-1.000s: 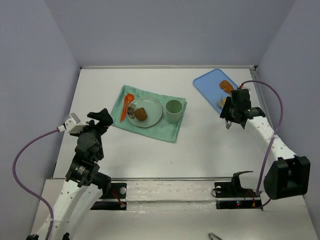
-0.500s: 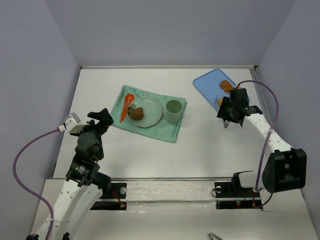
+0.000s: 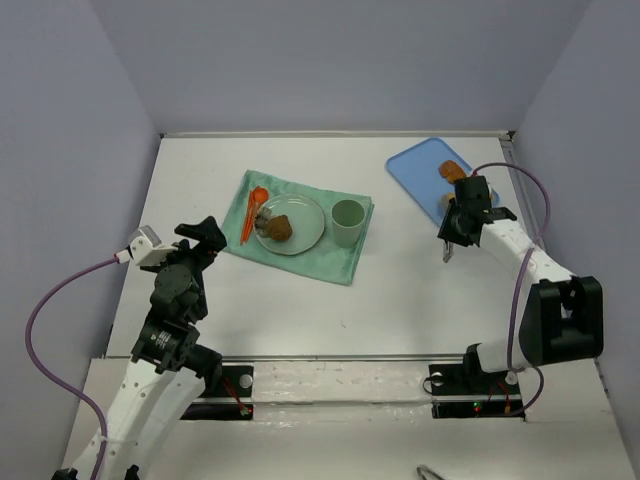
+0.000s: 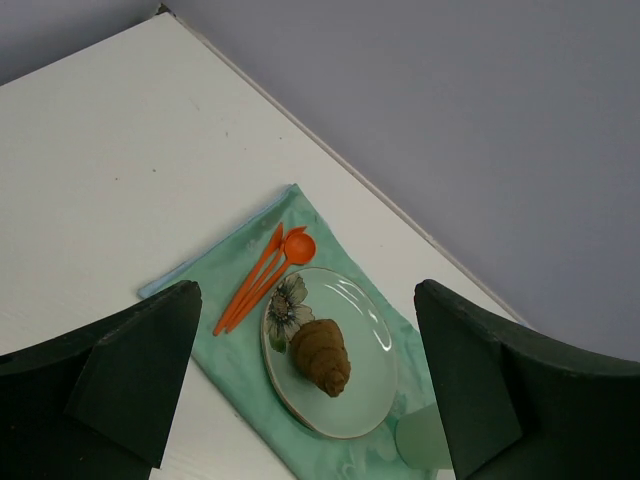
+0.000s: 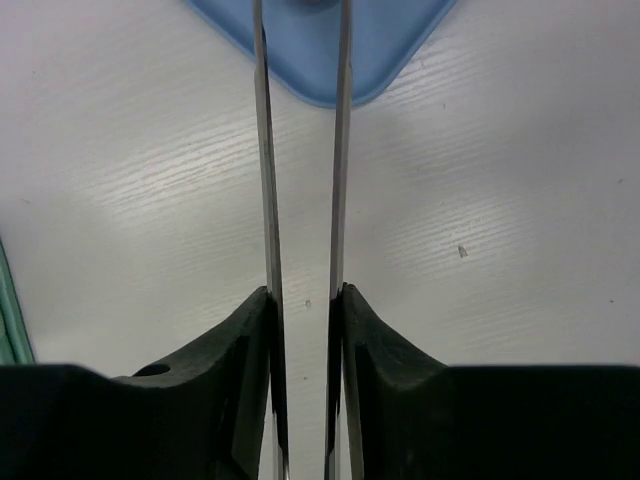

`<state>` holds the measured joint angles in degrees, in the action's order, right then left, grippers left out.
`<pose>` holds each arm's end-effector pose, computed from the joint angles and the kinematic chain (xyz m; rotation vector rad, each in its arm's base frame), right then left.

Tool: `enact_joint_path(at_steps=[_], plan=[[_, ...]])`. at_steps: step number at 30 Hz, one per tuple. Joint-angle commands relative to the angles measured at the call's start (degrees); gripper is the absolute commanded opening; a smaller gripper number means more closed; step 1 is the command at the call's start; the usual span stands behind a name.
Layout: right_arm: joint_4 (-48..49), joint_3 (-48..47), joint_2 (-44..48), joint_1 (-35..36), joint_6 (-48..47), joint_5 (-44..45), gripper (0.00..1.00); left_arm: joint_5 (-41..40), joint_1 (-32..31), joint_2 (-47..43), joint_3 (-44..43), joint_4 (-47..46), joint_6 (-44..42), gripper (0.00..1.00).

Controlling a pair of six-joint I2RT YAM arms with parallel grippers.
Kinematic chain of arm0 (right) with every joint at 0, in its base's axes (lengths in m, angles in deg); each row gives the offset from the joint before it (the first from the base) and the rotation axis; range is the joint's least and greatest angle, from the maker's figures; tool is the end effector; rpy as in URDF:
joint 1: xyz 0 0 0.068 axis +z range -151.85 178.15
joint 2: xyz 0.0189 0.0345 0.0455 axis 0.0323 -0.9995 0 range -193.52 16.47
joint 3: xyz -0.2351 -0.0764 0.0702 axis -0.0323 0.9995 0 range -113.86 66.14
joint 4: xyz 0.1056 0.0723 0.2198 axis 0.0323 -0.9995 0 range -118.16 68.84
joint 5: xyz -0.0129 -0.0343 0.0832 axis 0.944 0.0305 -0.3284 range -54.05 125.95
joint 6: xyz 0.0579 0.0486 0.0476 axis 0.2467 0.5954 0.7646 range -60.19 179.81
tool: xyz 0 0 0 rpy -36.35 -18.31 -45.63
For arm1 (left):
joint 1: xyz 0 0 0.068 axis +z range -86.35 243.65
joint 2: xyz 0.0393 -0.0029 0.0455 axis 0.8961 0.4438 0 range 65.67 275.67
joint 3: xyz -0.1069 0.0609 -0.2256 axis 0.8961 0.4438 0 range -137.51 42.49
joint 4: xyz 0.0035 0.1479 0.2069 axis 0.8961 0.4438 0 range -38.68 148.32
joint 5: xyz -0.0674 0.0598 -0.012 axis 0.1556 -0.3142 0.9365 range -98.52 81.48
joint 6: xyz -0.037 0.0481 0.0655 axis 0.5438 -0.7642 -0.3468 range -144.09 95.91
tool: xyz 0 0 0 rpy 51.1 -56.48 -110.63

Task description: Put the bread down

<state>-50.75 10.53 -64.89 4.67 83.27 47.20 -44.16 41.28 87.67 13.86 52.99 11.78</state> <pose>0.3090 0.0197 0.1842 0.4457 2.4700 -0.0361 0.1634 -0.0170 0.3053 -0.6639 1.3572 -0.3564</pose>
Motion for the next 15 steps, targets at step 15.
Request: enact_joint_path(at_steps=[15], plan=[[7.79,-13.27,13.79,22.72,-15.46,-16.25,0.23,-0.22,0.40,0.24,0.14,-3.08,-0.28,0.99]])
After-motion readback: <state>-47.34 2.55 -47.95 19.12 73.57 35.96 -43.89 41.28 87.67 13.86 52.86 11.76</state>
